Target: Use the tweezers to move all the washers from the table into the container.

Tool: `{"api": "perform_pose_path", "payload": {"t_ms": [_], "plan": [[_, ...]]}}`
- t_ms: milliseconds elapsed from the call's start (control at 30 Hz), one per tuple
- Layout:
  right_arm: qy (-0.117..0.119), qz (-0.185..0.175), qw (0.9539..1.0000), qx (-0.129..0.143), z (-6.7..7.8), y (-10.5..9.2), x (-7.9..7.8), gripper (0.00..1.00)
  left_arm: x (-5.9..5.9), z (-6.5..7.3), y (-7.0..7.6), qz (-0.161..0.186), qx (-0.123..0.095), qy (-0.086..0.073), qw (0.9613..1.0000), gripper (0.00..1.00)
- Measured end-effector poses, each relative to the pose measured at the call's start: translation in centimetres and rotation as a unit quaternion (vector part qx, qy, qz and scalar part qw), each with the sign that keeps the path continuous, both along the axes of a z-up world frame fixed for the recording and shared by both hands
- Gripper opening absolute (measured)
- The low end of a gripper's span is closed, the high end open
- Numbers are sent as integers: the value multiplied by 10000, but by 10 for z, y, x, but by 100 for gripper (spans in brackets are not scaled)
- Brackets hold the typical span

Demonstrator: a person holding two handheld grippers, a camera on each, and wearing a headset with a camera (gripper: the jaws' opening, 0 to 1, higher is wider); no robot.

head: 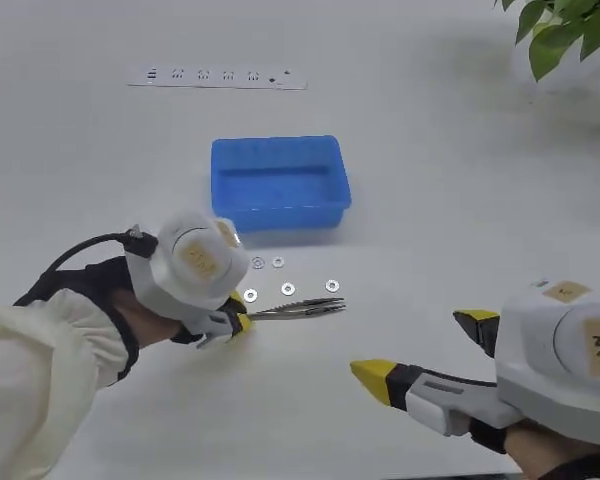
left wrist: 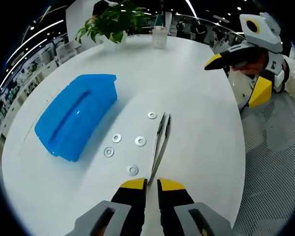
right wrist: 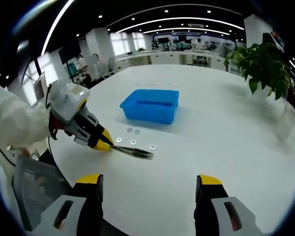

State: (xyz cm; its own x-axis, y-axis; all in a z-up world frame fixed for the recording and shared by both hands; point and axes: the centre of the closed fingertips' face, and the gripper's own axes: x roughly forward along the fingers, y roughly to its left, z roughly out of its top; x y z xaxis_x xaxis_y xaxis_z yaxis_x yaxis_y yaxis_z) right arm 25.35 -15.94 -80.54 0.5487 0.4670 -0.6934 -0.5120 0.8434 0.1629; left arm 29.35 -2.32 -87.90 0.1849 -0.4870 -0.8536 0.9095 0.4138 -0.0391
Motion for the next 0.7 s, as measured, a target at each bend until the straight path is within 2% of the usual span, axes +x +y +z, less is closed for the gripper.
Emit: {"api": "perform_pose_path", "payload": {"t_ms": [167,467,700], "plan": [[11,28,10000,-18,0,1,-1,75,2,0,1,-102,110,-170,9997,0],[-9,118,9999,-19,2,5,-1,74,-2,0,1,-223,170,-221,9994,0],[-101,205,9997,43,9,11,2,73,-8,19,0,-233,56,-341,9991,0]]}}
